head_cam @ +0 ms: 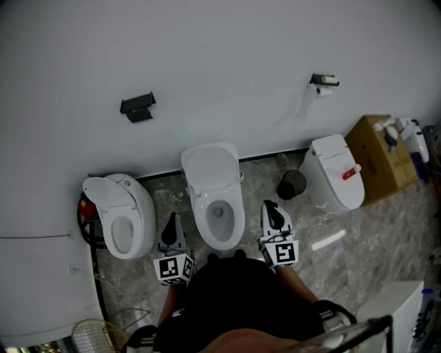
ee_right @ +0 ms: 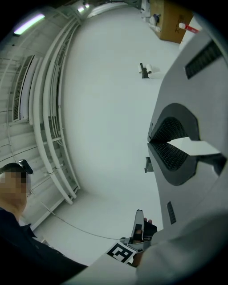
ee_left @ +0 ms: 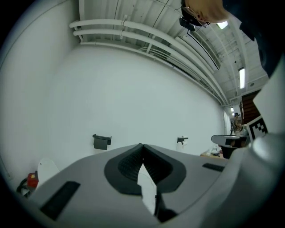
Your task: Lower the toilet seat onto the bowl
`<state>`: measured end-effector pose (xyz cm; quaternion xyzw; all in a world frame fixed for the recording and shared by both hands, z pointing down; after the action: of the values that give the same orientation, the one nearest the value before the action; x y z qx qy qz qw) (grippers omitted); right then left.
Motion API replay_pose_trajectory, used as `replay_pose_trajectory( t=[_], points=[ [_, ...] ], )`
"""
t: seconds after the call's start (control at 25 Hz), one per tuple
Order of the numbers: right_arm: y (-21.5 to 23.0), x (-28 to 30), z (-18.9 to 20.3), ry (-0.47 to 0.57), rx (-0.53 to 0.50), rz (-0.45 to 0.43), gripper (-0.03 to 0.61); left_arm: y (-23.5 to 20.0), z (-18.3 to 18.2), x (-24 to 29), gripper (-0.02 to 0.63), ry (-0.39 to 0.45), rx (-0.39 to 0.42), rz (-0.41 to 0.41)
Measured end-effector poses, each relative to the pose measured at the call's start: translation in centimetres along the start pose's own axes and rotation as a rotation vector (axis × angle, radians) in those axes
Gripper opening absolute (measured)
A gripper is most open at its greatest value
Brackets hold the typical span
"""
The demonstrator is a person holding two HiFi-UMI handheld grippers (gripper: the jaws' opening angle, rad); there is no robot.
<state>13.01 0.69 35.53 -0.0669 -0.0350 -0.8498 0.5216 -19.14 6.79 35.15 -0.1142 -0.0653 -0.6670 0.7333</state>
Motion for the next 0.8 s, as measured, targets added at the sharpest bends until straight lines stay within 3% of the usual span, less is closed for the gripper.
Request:
replay_pose_trajectory(
  t=[0.48, 0.8],
  points=[
    [0.1, 0.7, -0.1, 0.035, -0.036, 0.043, 0.017, -0.4, -0.7, 1.1, 0.008, 0.019, 0.055, -0.017],
    [0.0, 0.9, -0.2, 0.057, -0.046, 0.043, 0.016, -0.4, -0.2, 1.6, 0.008, 0.019, 0.046, -0.026]
  ],
)
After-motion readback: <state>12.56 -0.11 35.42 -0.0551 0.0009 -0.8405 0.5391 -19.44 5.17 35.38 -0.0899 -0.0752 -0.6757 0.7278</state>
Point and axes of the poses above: the fingertips, and each gripper's own axes: x forward along the fingers, y to its right, z out of its underside, the point moved 10 cm from there along -x, backward along the fingers, and after that the axes turned 14 degrees about -y, right-handed, at the moved point
